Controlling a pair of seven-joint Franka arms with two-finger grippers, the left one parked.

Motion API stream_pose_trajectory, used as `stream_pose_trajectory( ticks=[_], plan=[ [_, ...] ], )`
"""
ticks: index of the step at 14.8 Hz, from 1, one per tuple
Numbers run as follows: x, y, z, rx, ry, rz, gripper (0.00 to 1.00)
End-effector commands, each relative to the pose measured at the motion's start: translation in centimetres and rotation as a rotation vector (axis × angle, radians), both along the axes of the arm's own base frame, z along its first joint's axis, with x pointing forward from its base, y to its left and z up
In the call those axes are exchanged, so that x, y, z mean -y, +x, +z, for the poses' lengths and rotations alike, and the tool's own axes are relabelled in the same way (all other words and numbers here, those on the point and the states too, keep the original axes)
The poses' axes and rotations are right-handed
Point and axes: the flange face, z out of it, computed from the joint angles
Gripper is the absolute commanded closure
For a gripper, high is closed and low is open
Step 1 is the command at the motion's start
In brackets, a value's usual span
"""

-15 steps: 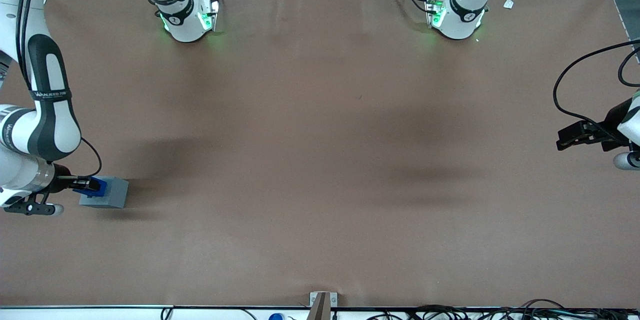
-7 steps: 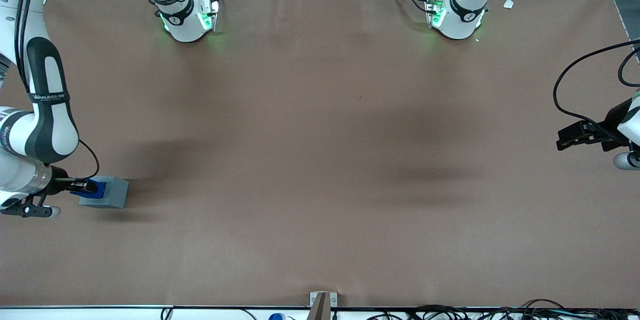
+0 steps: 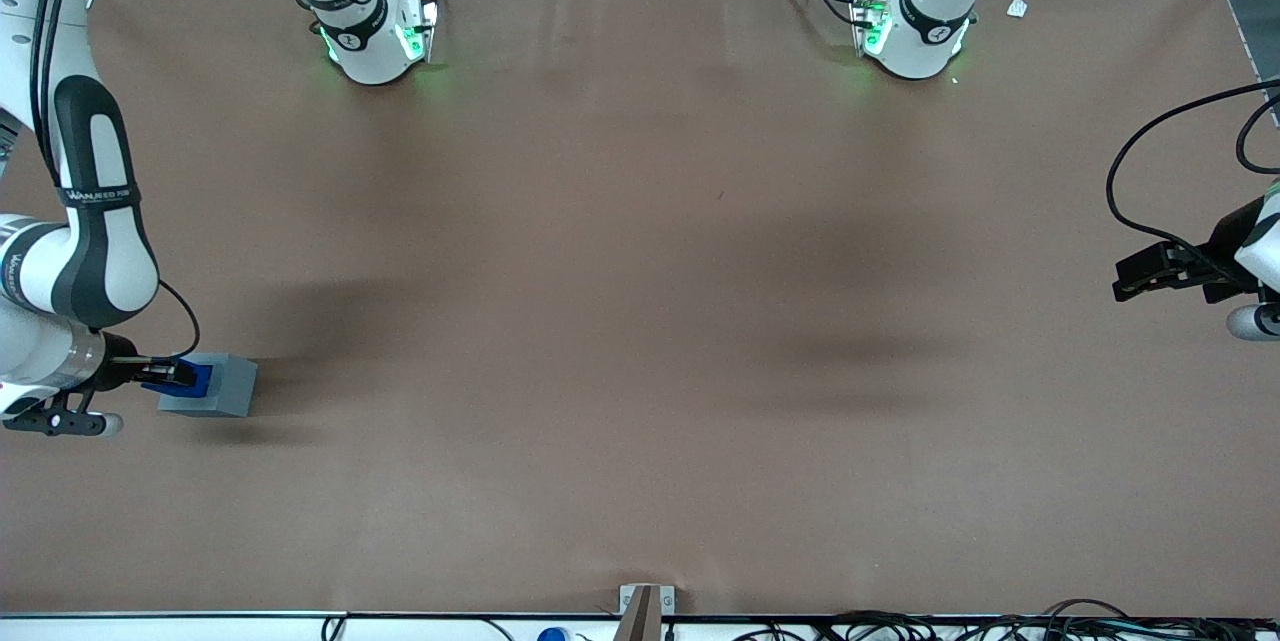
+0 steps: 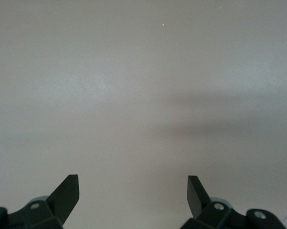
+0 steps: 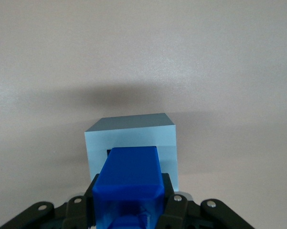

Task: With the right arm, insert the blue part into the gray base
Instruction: 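Lower the blue block into the gray base's hole, pressing down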

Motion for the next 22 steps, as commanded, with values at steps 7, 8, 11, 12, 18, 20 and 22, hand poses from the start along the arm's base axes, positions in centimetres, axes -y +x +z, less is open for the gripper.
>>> stream_pose_trajectory(
  ticks=[7, 8, 11, 12, 18, 20, 22],
  plan=[
    [0.20, 0.39, -0.70, -0.006, 0.007, 0.046, 0.94],
    [0.20, 0.40, -0.70, -0.006, 0.008, 0.045, 0.94],
    [0.29, 0.36, -0.92, -0.008, 0.012, 0.040, 0.93],
    [0.40, 0.33, -0.92, -0.009, 0.009, 0.040, 0.93],
    [0.27, 0.76, -0.29, 0.003, 0.006, 0.038, 0.94],
    [0.27, 0.79, -0.33, 0.003, 0.006, 0.038, 0.94],
    [0.18, 0.92, -0.21, 0.003, 0.006, 0.040, 0.94]
  ],
)
